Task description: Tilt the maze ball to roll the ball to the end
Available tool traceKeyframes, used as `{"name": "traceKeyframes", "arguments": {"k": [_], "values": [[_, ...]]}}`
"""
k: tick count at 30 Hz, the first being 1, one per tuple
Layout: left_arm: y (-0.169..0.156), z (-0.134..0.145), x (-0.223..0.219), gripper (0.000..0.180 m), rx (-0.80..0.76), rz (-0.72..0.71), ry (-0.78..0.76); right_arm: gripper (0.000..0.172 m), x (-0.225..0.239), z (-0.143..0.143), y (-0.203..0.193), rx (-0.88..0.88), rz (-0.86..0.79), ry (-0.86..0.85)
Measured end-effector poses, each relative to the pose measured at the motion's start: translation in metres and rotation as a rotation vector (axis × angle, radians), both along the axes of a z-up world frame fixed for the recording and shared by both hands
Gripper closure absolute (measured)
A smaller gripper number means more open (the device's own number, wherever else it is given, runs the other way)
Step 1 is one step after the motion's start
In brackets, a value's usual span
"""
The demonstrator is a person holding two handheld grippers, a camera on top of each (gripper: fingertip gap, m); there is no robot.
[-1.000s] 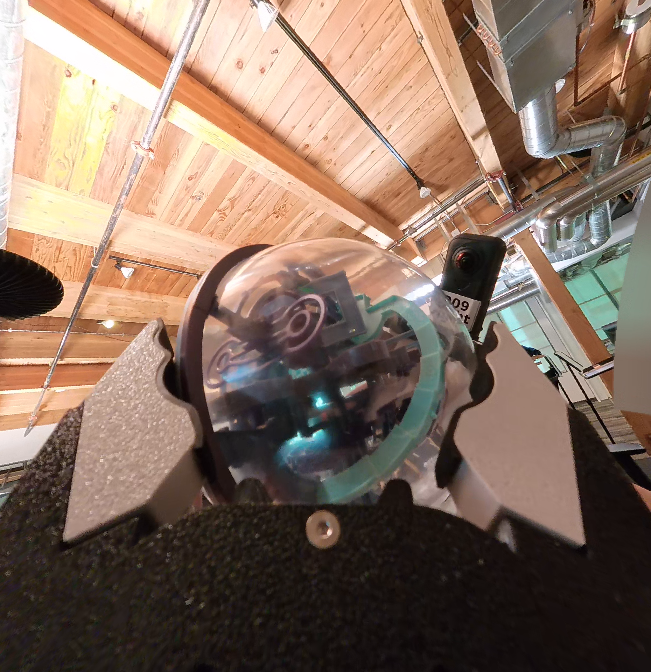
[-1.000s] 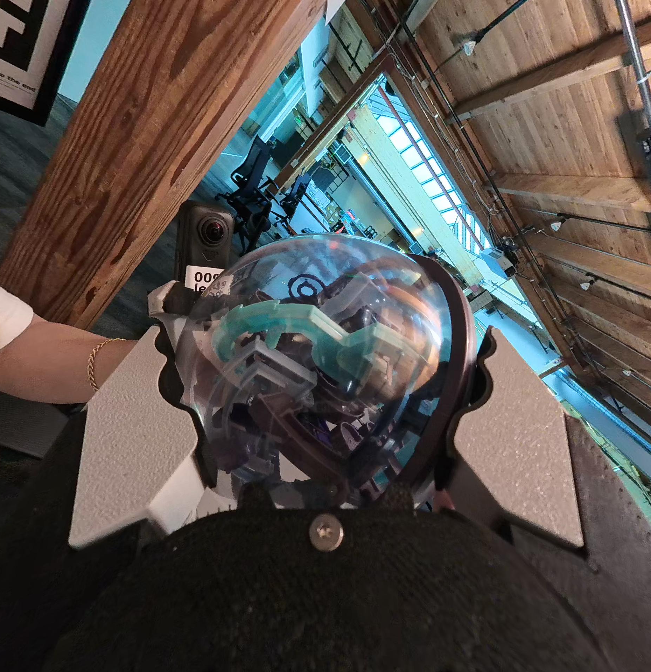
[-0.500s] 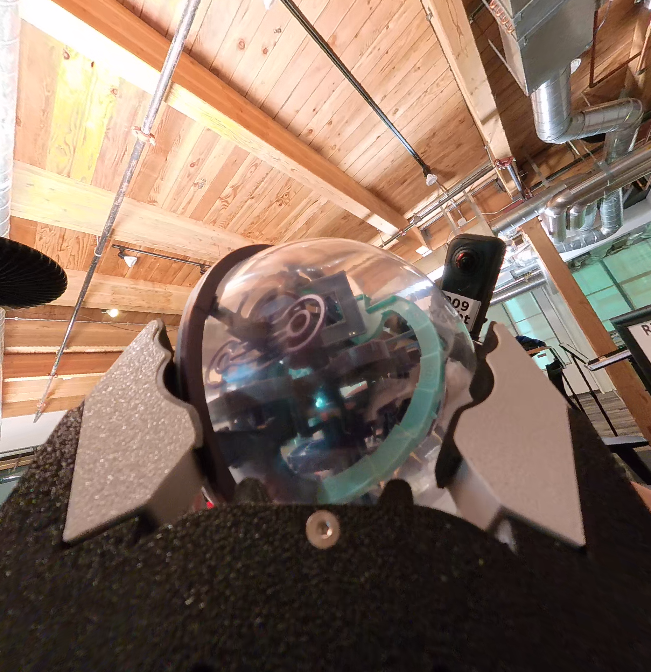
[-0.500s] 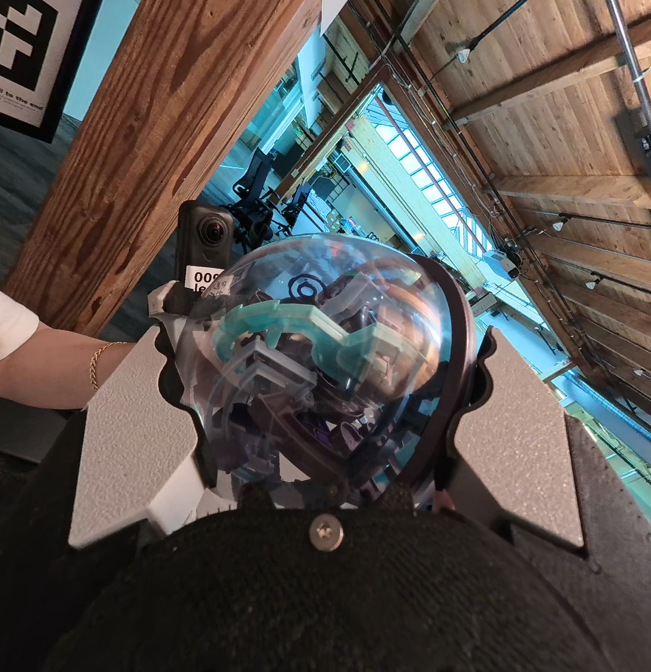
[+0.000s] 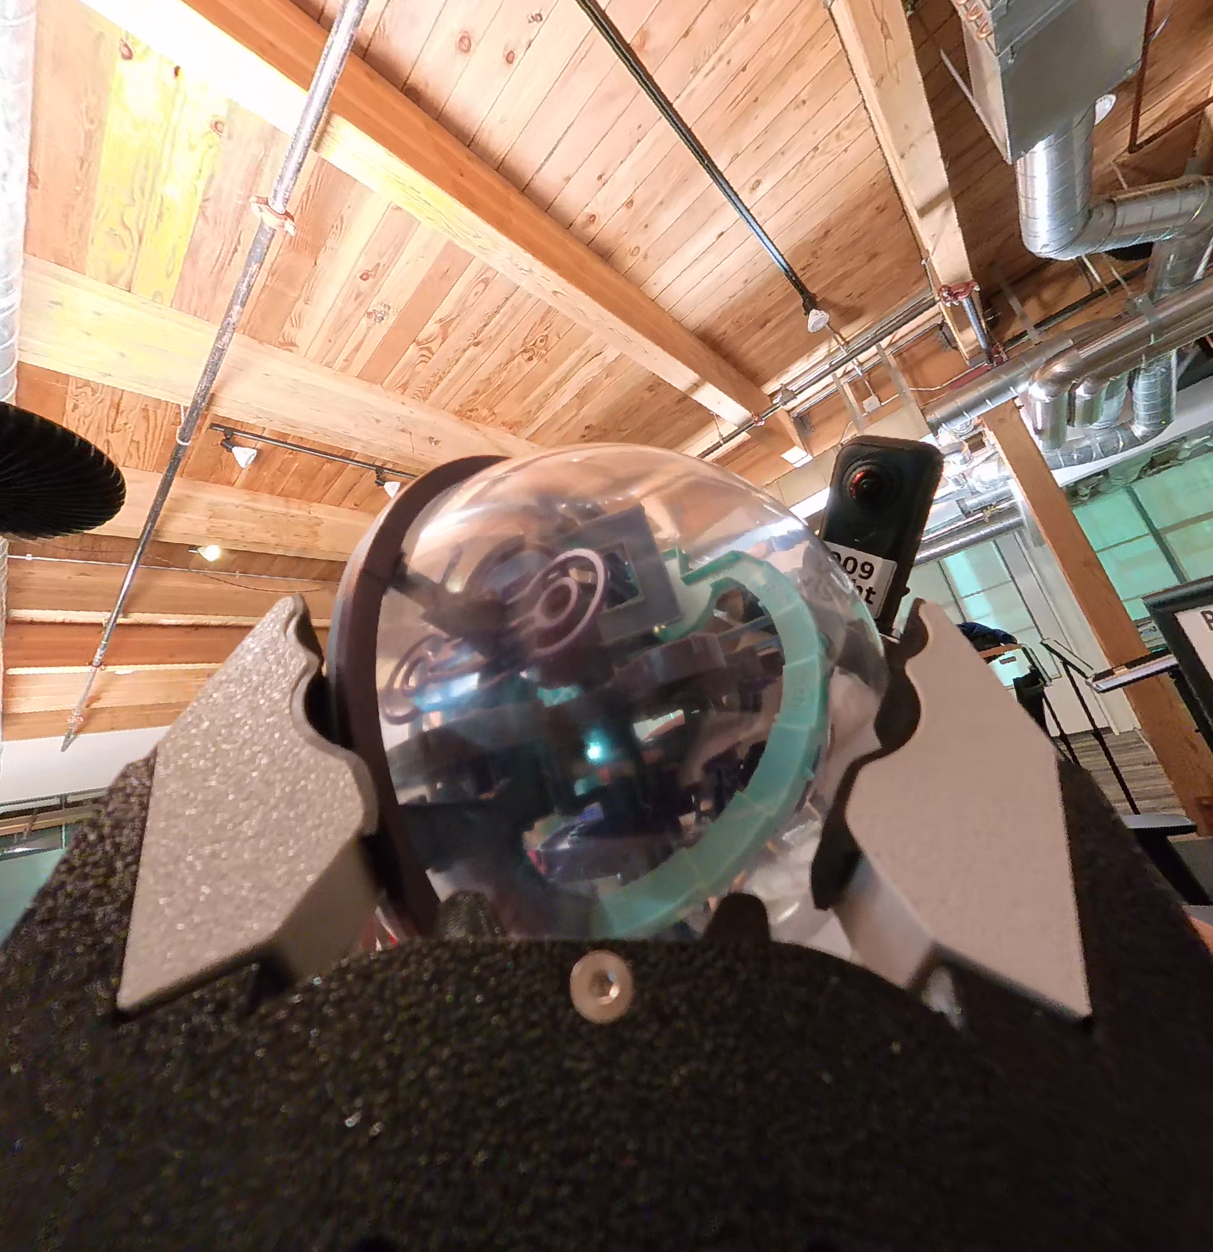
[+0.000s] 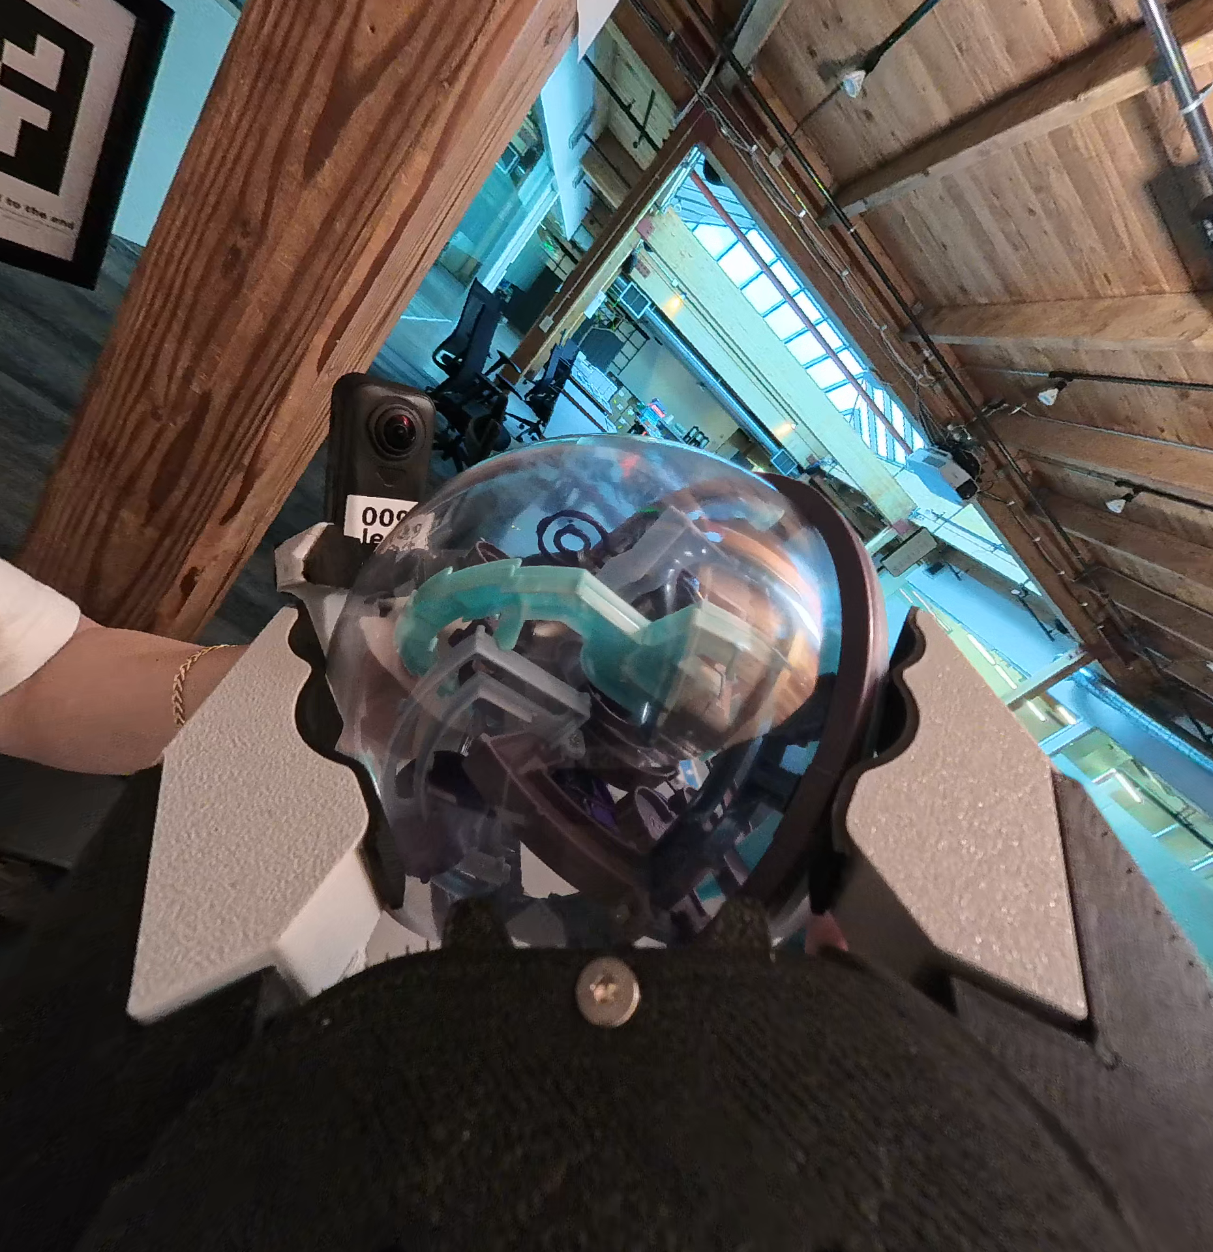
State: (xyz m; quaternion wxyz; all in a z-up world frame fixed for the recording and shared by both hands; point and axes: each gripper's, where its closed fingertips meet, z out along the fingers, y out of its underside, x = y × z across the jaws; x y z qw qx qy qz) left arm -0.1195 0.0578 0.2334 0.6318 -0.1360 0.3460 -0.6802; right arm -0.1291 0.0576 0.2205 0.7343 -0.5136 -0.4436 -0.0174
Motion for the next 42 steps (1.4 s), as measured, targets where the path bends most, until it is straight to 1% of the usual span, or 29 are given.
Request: {"name": "traceKeyframes", "arguments": {"k": [14,42], "values": [[0.007,-0.003,0.009,0.023,-0.054,0.004,0.077,0.014,0.008,-0.002,0.006,-0.054,0.002,0.077],[0.013,-0.006,0.015,0.024,-0.11,-0.007,0.133,0.014,0.014,-0.003,0.012,-0.112,-0.011,0.132]]}}
